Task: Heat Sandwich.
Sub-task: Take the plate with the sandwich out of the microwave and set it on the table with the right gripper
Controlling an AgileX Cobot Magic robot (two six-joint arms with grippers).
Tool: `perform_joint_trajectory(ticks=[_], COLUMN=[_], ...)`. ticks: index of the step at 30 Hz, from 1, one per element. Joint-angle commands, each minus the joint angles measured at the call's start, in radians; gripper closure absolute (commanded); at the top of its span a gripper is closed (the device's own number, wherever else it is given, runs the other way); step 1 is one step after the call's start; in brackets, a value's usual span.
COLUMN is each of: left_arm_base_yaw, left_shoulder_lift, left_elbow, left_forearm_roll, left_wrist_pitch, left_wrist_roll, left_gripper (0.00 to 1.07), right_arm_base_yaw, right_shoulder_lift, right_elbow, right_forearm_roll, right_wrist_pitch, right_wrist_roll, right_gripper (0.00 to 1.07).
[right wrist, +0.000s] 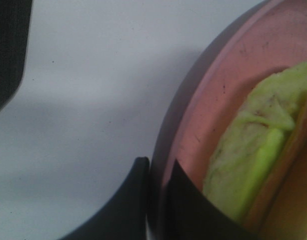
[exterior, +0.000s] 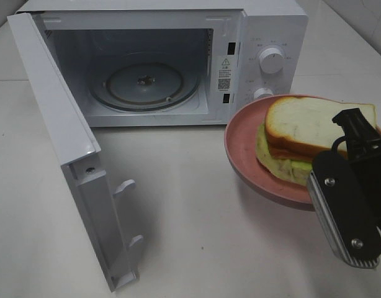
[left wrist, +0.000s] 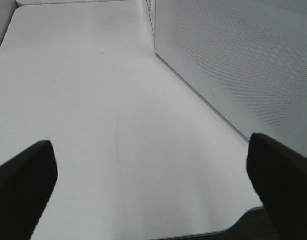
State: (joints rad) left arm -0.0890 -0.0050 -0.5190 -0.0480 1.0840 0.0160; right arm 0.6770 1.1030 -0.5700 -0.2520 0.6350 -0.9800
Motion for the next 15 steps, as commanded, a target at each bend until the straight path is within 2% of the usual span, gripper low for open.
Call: perform_joint_trajectory(ticks=[1, 15], left_arm_base_yaw=[0.001, 0.001], left_shoulder_lift=[-0.015, -0.015], left_elbow=[0.002, 0.002], left_forearm_roll=[-0.004, -0.004], left_wrist_pitch=[-0.013, -0.013], left_wrist_roll=[-0.005, -0.005], left_gripper=[0.09, 0.09], right_arm_base_yaw=[0.0, 0.0], right_shoulder_lift=[-0.01, -0.01], right_elbow=[-0.001, -0.001], right_forearm_roll=[-0.082, -0.22], right_wrist_pitch=[-0.008, 0.074], right_wrist_roll=[0.141, 0.587], right_gripper=[1.07, 1.07])
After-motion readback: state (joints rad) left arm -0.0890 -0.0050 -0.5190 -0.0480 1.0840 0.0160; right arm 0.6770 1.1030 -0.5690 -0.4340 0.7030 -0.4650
